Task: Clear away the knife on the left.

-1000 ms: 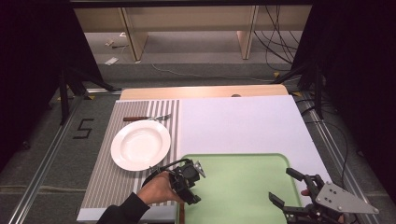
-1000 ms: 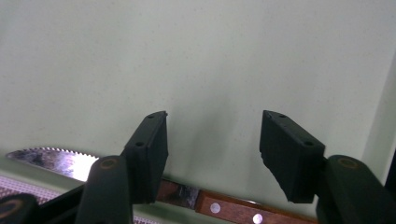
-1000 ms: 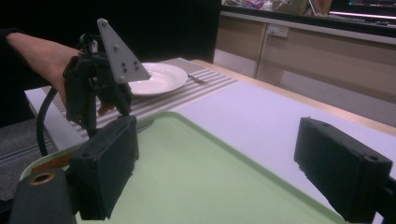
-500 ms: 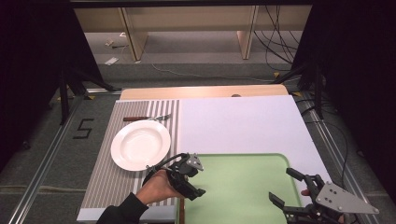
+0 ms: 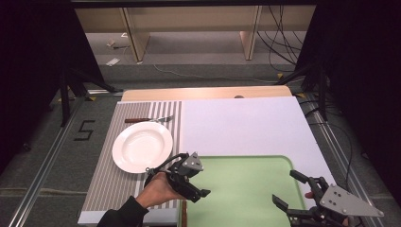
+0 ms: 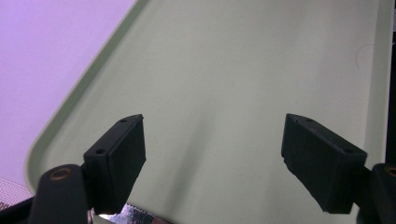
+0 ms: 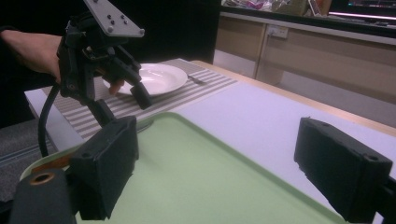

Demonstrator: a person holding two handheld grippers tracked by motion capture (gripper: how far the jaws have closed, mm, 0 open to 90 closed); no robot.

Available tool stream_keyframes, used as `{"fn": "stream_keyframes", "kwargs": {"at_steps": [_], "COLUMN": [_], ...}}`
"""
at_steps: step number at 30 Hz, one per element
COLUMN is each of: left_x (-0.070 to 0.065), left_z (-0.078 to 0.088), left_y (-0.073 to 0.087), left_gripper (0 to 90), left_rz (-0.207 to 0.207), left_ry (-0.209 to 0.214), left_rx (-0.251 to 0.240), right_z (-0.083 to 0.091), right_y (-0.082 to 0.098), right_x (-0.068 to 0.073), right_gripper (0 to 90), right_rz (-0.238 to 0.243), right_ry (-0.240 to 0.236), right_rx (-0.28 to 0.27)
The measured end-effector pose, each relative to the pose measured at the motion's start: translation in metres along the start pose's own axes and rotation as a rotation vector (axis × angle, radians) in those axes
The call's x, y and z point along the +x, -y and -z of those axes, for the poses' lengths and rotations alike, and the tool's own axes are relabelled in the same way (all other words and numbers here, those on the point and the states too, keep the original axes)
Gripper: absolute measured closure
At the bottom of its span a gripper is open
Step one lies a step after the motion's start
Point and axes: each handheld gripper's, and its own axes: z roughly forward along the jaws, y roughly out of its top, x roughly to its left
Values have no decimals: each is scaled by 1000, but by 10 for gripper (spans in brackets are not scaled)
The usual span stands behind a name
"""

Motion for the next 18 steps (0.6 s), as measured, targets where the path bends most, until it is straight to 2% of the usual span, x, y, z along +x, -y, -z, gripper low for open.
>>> {"fn": "stream_keyframes", "kwargs": {"at_steps": [10,15,18], "left_x": [-2,-3,-5], "left_z": [9,14,16], "left_y": [3,5,7], "left_gripper": [199,196,196], "left_rz": [-28,-26,-20], "left_ry": [-13,-6,3], "left_rx": [-84,-138,-150], "right_z": [0,0,-1], "right_y": [0,0,0], "right_x": [0,0,0], "right_gripper": [148,148,148], "right_rz": [0,1,2], "right_ry": [0,1,0], "right_rx": [1,2,4]}}
